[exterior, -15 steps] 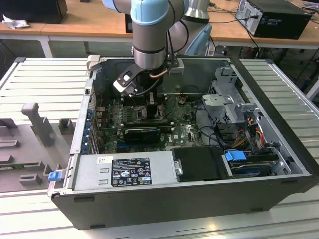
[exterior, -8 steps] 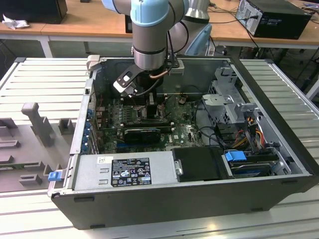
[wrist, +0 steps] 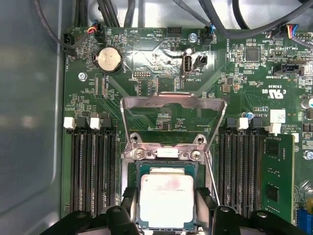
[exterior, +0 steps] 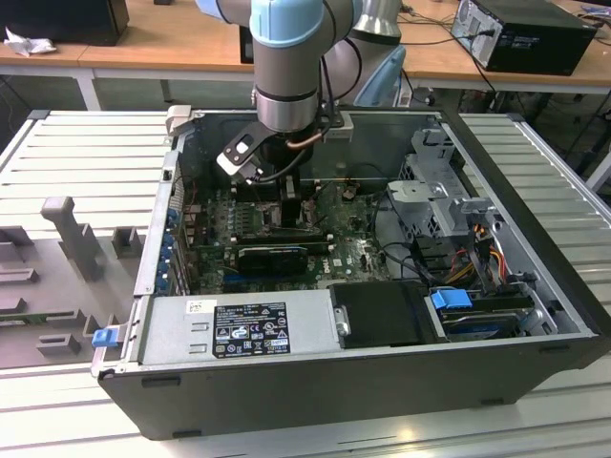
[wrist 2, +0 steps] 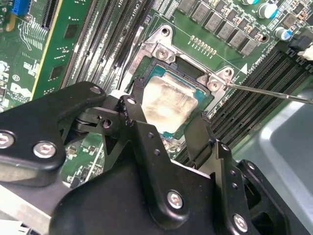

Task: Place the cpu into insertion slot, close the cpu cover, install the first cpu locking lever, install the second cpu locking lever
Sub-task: 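Place the cpu into insertion slot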

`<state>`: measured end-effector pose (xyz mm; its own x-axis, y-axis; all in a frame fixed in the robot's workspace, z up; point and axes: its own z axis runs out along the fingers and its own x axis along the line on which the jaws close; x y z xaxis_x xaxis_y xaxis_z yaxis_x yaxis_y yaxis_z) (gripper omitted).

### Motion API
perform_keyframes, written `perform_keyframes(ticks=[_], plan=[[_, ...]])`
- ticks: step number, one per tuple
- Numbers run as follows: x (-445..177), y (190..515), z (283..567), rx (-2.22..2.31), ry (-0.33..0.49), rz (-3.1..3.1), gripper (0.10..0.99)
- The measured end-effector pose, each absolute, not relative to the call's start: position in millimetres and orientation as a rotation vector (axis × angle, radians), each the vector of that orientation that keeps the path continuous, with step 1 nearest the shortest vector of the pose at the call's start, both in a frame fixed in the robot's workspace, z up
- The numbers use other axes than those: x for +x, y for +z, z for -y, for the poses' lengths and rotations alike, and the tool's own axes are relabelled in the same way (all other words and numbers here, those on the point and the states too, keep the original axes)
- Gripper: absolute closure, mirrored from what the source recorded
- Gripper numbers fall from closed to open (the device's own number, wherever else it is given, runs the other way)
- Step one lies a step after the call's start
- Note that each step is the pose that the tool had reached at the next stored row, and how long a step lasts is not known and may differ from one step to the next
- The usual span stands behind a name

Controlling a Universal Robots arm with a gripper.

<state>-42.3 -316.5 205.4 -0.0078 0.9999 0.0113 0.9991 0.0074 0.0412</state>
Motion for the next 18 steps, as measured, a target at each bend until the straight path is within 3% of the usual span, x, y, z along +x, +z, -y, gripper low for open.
perform_keyframes(ticks=[3,6,8,11,13,18], plan=[[-42.2,210.5,316.5,2.198,0.058,-2.215,0.486],[-42.3,212.9,316.5,2.198,0.058,-2.215,0.565],[-42.3,214.3,316.5,2.198,0.058,-2.215,0.749],[-42.3,215.7,316.5,2.198,0.058,-2.215,0.933],[-42.3,218.2,316.5,2.198,0.058,-2.214,0.980],[-42.2,222.3,316.5,2.199,0.057,-2.214,0.980]])
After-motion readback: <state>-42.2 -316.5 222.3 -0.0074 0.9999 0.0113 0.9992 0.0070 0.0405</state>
